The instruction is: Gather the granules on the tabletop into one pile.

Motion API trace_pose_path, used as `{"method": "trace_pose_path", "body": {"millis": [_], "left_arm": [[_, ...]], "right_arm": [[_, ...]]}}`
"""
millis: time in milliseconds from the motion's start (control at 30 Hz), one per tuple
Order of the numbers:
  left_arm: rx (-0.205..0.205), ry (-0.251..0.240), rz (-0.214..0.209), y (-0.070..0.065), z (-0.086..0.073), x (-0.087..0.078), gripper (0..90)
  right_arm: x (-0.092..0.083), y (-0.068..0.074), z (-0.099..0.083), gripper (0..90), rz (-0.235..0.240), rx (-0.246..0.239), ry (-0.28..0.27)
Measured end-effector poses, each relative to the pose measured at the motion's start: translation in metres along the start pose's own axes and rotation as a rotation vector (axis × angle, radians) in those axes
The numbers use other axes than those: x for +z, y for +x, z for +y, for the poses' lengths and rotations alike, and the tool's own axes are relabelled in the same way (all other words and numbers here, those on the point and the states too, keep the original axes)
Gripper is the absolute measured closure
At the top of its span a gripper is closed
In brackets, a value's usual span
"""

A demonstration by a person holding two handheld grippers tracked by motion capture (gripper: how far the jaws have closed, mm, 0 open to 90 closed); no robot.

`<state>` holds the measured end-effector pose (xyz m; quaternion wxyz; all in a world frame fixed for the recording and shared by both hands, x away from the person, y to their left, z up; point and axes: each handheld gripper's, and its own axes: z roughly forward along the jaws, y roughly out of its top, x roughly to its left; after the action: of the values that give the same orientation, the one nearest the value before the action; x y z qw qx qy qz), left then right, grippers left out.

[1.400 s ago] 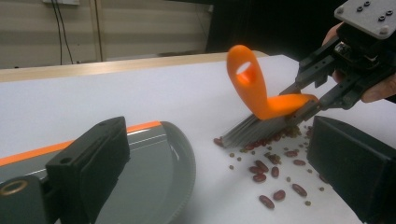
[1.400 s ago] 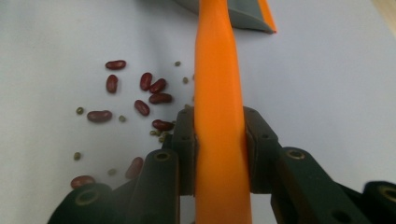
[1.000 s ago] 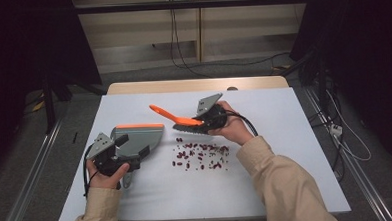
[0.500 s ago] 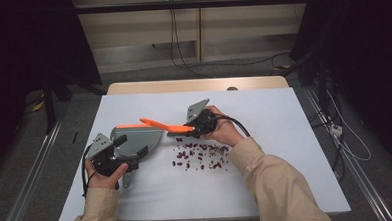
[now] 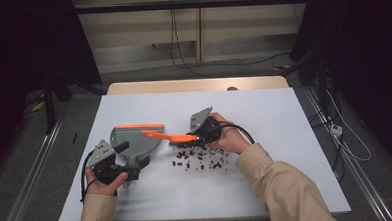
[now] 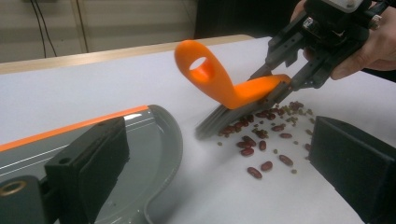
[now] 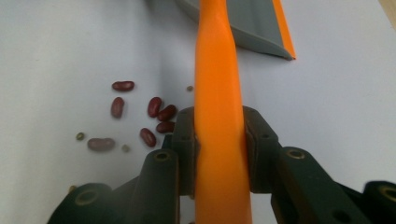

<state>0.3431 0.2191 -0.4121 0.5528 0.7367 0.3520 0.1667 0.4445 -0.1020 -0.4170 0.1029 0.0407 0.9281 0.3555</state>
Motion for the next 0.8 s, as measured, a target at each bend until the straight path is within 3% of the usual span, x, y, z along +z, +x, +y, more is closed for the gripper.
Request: {"method": "trace_pose_path", "body": {"millis": [200,500,700,800], "left_arm": [[0.001,0.005,-0.006,0.002,-0.002,-0.001,4.6],[0.004,0.016,-0.012,0.007,-0.005,0.003,4.6],[-0.006,0.019,-0.013,0.009,-0.006,0.004,4.6],[-0.008,0.016,-0.011,0.009,-0.007,0.003,4.7]], "right_arm": [[-0.005,0.008,0.0,71.2,0.007,-0.002,0.002],[-0.018,-0.005,-0.001,71.5,-0.068,0.061,-0.066],[-0.002,-0.009,0.009,71.5,-0.078,0.036,-0.032],[0.009,-0.007,0.01,71.5,-0.044,0.032,-0.022]]}}
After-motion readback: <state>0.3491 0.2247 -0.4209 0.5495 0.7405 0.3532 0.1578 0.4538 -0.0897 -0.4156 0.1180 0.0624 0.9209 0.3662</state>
